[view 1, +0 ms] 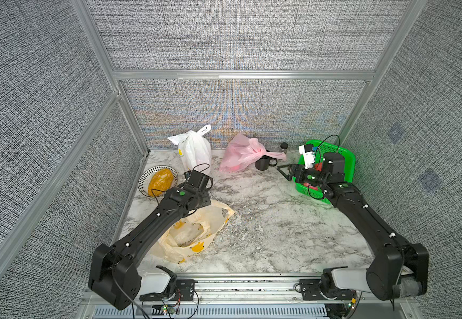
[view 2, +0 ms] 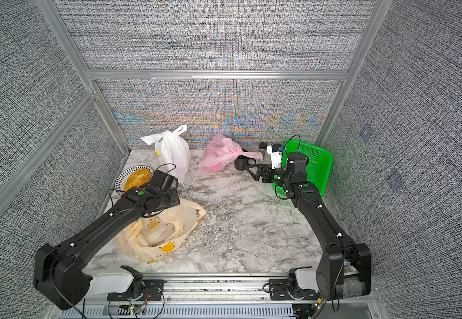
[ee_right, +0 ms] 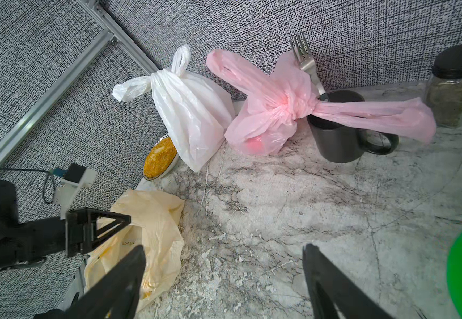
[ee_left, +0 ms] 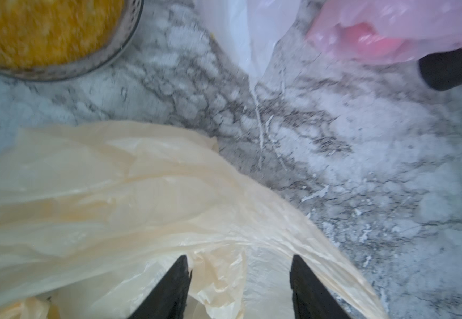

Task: Untie the knot of a plastic bag & take out the apple
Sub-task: Move the plastic bag to the center of the board.

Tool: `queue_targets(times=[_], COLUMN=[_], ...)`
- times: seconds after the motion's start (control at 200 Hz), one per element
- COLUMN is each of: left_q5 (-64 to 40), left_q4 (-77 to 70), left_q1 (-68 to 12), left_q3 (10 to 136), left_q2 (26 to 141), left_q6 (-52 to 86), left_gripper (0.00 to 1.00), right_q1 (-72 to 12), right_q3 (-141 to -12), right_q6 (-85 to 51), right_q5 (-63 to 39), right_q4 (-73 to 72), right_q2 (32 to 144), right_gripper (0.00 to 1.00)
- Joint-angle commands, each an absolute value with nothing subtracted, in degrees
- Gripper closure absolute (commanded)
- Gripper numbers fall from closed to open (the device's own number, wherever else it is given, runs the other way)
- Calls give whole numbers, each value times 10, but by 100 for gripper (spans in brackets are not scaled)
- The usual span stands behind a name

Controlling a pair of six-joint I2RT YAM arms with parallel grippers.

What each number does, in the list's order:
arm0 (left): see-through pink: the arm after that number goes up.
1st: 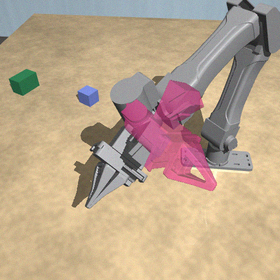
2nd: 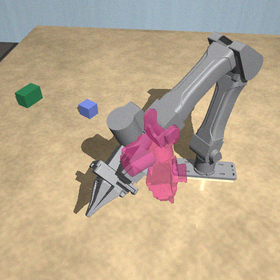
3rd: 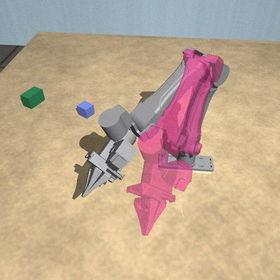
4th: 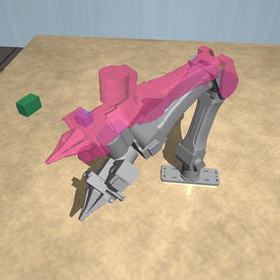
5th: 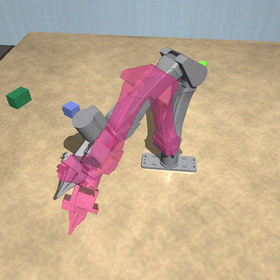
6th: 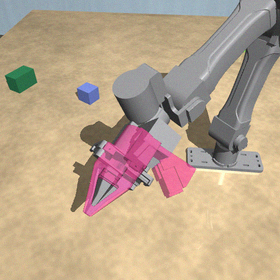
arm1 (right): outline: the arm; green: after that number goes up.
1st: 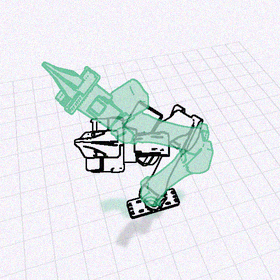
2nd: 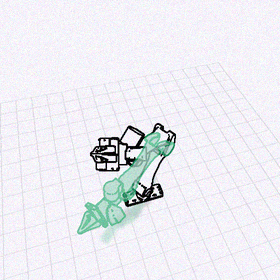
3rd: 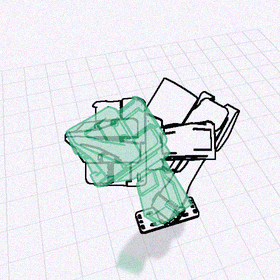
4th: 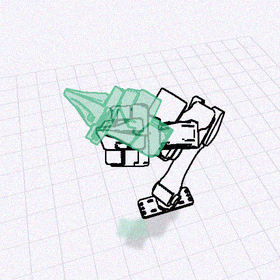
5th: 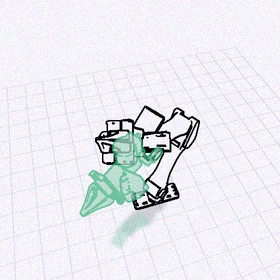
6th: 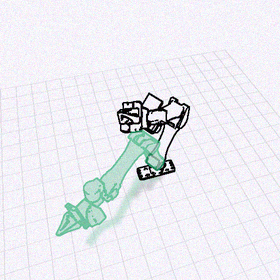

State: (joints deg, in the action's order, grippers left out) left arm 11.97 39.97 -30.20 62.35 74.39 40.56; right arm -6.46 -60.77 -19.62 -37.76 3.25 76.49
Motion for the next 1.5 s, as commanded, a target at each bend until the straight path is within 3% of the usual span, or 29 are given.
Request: queue_targets(times=[0.0, 0.28, 0.455, 0.556, 0.811, 1.236, 1.496], left_q5=[94, -35, -24, -30, 15, 148, 91], left_q4=[365, 286, 339, 360, 375, 396, 303], left_q1=[-333, -466, -457, -424, -327, -159, -166], left_q3=[652, 799, 860, 835, 680, 580, 580], left_q2=[746, 939, 1062, 1088, 1024, 892, 759], left_q6=[347, 261, 307, 345, 395, 384, 315], left_gripper=[40, 41, 43, 43, 44, 43, 40], right_q1=[-69, -83, -82, -81, -80, -81, -81], right_q3=[-613, -617, -618, -614, -610, -614, -613], right_q6=[-192, -195, -180, -178, -187, -188, -187], right_q5=[-372, -363, -351, -346, -347, -349, -349], right_q4=[26, 24, 43, 46, 34, 36, 37], right_q2=[765, 769, 758, 752, 758, 772, 781], right_gripper=[11, 11, 11, 11, 11, 11, 11])
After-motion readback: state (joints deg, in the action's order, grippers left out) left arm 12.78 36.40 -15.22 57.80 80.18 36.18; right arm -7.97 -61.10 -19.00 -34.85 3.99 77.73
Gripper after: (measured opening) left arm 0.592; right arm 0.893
